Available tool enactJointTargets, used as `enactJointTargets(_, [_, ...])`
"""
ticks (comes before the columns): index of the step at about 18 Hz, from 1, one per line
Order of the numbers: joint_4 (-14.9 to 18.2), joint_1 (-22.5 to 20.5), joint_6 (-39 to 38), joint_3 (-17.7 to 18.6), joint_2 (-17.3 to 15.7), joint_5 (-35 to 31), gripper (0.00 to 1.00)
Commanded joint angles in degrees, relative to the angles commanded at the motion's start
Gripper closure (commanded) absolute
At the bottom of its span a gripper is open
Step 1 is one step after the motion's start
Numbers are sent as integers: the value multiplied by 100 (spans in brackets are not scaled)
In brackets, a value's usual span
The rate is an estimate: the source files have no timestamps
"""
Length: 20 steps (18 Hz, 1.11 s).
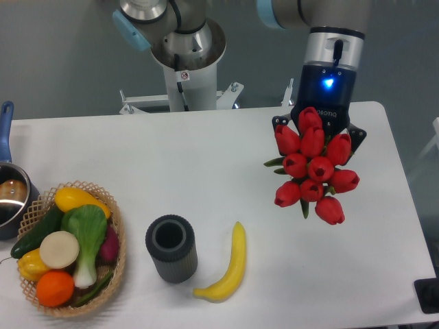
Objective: Place the flowers on the table
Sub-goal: 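Rotate the gripper to point the tulip heads down toward the table, then lower the held tulips onto the table beside the banana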
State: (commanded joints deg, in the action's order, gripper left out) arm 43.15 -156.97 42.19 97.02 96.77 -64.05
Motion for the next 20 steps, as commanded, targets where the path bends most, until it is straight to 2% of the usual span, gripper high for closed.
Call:
enactJointTargets(3, [35, 52, 53, 326, 44, -799, 61])
enactJointTargets(6, [53, 88, 53, 554, 96, -1249, 61])
enactJointTargets(8, [79, 97, 88, 669, 324, -1503, 61])
enactJointTargets(11, [70, 97, 79, 608, 684, -1820, 61])
enactJointTargets(15, [62, 105, 53, 573, 1054, -1865, 60])
enactJointTargets(20, [79, 114, 9, 344, 1642, -1962, 60])
